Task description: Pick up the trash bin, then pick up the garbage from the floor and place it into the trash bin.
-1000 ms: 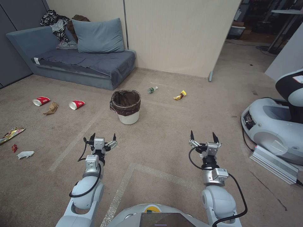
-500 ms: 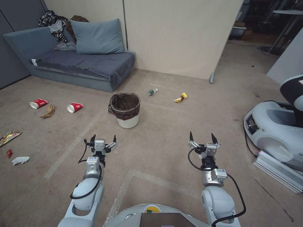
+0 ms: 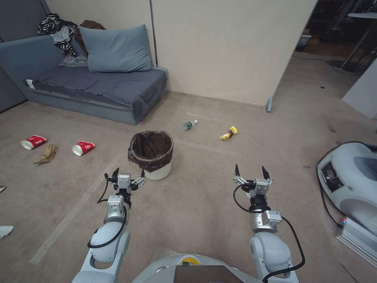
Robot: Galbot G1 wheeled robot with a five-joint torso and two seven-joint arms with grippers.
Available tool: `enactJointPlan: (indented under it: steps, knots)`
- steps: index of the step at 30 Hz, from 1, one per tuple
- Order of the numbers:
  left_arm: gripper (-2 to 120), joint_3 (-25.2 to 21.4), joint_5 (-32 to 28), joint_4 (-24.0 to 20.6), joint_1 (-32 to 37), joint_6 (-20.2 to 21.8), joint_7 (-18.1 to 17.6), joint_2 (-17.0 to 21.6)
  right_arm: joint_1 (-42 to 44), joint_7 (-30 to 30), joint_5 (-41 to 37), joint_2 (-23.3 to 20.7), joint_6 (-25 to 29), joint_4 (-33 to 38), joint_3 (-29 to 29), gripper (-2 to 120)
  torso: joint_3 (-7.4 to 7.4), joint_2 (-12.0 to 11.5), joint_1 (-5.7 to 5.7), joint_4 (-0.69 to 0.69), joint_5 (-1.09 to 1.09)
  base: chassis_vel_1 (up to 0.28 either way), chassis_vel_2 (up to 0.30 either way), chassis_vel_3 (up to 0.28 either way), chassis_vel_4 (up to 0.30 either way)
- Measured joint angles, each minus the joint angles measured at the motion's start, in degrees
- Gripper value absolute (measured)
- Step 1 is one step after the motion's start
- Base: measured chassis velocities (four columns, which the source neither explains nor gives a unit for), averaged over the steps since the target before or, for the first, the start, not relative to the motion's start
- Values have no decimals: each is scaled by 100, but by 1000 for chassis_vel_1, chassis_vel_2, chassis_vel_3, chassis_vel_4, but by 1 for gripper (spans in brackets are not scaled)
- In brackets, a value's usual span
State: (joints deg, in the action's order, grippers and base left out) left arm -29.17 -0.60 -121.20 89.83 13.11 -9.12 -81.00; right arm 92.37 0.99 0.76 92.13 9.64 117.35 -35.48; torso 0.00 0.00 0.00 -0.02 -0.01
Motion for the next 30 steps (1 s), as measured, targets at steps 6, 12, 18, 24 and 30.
enactJointPlan:
  steps: [6, 12, 18, 24, 30]
  knots:
    - [100, -2, 0, 0, 4, 1, -12, -9, 1, -62, 14, 1, 56, -23, 4, 100, 1, 0, 0, 2, 4, -296, 293, 301, -283]
    - [100, -3, 8, 0, 9, 3, -16, -23, 0, -101, 37, 1, 129, -54, -3, 100, 0, 0, 0, 2, 0, -258, 244, 259, -243]
    - [100, -10, 16, 12, 8, 7, -20, -25, -74, 44, 124, 0, 365, -176, 40, 100, 1, 0, 0, 2, -1, -193, 193, 199, -199]
    - [100, 2, 42, -6, 15, 54, -75, -33, -93, 73, 190, 1, 403, -232, 44, 100, 0, 0, 0, 1, 1, -44, 67, 57, -45]
    - [100, 8, 71, -58, 37, 100, -178, -46, -119, 106, 216, 1, 393, -271, 39, 100, -1, 0, 0, 1, 1, 0, 0, 0, 0]
